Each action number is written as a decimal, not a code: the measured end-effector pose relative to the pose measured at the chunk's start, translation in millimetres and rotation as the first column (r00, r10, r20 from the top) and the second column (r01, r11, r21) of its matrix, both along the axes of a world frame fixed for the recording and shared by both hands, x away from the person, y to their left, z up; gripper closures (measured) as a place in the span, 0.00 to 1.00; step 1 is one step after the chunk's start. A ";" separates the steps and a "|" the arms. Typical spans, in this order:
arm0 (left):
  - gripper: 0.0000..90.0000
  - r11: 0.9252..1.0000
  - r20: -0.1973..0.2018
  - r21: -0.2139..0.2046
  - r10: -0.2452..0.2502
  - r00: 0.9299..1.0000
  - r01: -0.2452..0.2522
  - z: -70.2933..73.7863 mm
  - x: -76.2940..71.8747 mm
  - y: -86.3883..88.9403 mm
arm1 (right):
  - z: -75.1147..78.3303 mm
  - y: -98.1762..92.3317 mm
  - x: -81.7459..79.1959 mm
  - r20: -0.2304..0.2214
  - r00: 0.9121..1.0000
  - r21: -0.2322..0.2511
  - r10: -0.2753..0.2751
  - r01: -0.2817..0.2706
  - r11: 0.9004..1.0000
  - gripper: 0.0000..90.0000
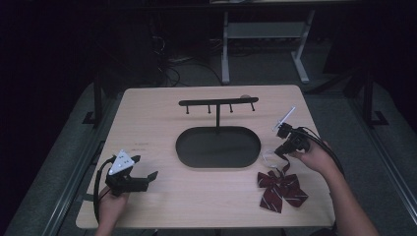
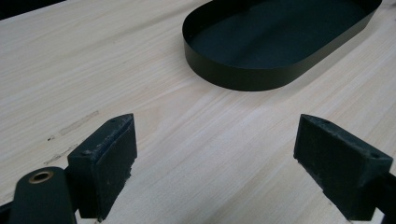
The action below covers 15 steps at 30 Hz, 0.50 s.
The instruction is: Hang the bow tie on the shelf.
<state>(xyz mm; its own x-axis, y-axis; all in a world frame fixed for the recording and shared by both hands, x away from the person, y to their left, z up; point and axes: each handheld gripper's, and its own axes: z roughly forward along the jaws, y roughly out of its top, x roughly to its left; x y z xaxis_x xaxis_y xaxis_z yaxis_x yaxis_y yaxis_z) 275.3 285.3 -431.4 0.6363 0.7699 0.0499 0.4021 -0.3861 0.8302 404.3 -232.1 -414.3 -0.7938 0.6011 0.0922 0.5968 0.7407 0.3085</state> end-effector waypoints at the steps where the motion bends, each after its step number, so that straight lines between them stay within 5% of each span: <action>1: 0.15 1.000 0.000 0.000 0.000 1.000 0.000 0.0 0.0 0.0 | 0.0 0.0 0.0 0.000 1.000 0.000 0.000 0.000 1.000 0.96; 11: 0.15 1.000 -0.002 0.002 -0.002 1.000 0.002 -0.4 0.2 -0.6 | 19.3 -9.3 -11.9 0.019 1.000 0.102 0.019 -0.021 0.995 0.96; 15: 0.15 1.000 -0.002 0.004 -0.005 1.000 0.005 -0.6 0.3 -1.0 | 27.0 -10.3 -16.7 0.036 0.999 0.104 0.028 -0.031 0.994 0.96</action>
<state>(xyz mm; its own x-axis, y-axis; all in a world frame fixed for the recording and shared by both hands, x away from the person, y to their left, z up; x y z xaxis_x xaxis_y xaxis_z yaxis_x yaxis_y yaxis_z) 275.6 284.3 -432.0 0.6401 0.7665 0.0519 0.4017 -0.3915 0.8279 387.6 -242.4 -387.3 -0.8148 0.5660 0.1257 0.5630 0.7206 0.4047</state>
